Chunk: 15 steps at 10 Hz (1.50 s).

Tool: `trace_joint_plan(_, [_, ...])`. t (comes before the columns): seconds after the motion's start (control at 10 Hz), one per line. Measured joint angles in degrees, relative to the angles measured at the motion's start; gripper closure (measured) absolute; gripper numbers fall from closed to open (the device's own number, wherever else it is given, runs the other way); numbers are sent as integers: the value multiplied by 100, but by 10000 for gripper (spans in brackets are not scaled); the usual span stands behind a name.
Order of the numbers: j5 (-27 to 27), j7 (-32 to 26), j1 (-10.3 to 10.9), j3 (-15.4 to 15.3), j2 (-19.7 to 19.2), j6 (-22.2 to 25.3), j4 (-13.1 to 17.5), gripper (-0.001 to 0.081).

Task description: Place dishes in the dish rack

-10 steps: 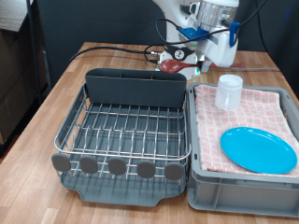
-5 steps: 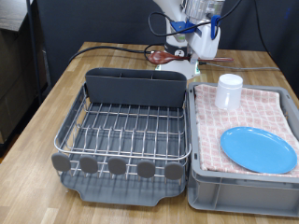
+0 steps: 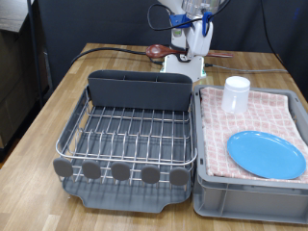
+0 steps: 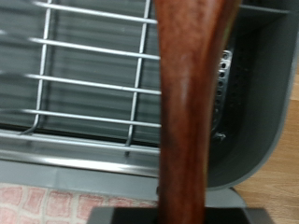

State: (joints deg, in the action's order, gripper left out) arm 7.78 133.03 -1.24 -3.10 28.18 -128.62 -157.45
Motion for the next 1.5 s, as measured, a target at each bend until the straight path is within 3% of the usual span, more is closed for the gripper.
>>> trace_joint_plan(0.6, [-1005, -1382, 80, 1094, 147, -44, -327, 728])
trace_joint_plan(0.9, [-1240, -1900, 82, 1498, 136, -17, -414, 728])
trace_joint_plan(1.1, [-1346, -2231, 105, 1662, 96, 50, -419, 728])
trace_joint_plan(1.5, [-1443, -2210, 111, 1658, 55, 185, -327, 729])
